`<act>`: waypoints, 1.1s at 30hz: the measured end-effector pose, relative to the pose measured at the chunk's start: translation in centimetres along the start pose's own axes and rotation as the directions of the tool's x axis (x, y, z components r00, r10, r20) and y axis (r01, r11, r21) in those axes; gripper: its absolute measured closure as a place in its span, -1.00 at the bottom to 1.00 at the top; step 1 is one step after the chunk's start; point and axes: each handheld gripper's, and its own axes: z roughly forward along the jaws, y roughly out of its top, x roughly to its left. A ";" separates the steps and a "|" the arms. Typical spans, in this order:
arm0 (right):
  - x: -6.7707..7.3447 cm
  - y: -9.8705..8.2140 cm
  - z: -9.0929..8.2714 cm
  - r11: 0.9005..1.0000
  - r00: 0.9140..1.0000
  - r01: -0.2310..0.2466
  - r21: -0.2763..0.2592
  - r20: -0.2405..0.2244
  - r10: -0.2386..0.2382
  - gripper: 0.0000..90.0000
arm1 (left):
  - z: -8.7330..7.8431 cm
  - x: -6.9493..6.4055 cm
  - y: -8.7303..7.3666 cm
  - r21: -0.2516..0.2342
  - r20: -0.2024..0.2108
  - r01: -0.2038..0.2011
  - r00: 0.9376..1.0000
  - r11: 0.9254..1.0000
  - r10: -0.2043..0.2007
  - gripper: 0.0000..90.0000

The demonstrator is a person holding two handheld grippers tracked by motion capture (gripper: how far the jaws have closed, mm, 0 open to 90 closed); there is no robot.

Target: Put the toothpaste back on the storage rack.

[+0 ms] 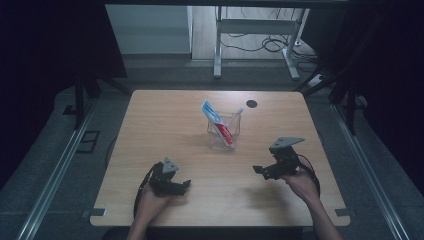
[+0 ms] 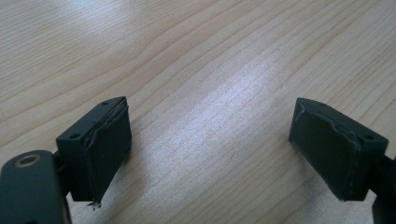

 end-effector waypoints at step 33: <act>0.4 -7.6 0.7 0.999 0.997 -0.032 0.039 0.066 0.029 -0.97 | 0.0 0.0 0.0 -0.003 -0.002 0.002 1.000 1.000 -0.002 -0.71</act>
